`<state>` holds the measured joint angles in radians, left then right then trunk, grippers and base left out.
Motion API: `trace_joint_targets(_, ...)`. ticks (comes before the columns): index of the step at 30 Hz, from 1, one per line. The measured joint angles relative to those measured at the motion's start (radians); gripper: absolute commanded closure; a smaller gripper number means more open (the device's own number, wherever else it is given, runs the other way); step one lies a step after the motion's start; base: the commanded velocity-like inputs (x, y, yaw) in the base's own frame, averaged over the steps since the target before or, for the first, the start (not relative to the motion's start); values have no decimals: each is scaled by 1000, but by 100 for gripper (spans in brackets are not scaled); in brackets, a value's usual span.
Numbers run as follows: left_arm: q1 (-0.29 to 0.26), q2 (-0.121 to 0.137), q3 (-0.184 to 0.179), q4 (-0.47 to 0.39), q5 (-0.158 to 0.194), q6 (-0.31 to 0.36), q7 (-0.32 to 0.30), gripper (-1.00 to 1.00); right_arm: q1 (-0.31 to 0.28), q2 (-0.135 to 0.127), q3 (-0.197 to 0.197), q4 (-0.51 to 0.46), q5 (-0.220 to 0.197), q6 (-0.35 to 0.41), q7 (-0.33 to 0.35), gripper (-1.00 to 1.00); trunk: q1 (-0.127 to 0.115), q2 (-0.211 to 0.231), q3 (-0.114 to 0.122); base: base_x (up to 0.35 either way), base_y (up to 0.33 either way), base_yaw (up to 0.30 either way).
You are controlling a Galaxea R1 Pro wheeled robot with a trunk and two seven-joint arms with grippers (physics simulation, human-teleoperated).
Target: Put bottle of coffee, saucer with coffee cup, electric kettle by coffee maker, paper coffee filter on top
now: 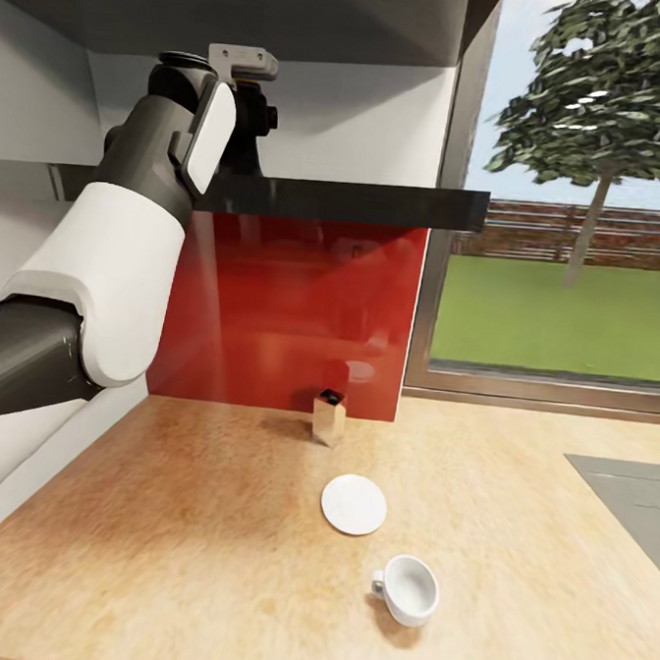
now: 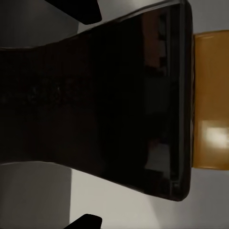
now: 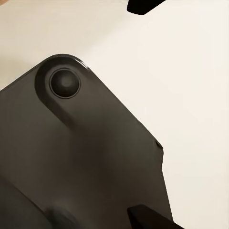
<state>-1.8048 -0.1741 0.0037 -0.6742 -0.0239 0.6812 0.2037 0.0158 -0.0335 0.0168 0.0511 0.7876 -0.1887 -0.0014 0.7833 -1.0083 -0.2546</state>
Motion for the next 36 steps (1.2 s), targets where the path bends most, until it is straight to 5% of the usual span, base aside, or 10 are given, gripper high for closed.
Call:
trace_joint_targets(18, 0, 0, 1, 0, 0, 0, 3, -100, 0, 0, 0, 0, 0, 0, 0, -100, 0, 0, 0, 6, 0, 0)
trace_joint_targets(25, 0, 0, 0, 0, 2, 1, 113, -100, 0, 0, 0, 0, 0, 0, 0, -100, 0, 0, 0, 0, 0, 0)
trace_joint_targets(36, 0, 0, 0, 1, 3, 1, 128, -100, 0, 0, 0, 0, 0, 0, 0, -100, 0, 0, 0, 0, 0, 0)
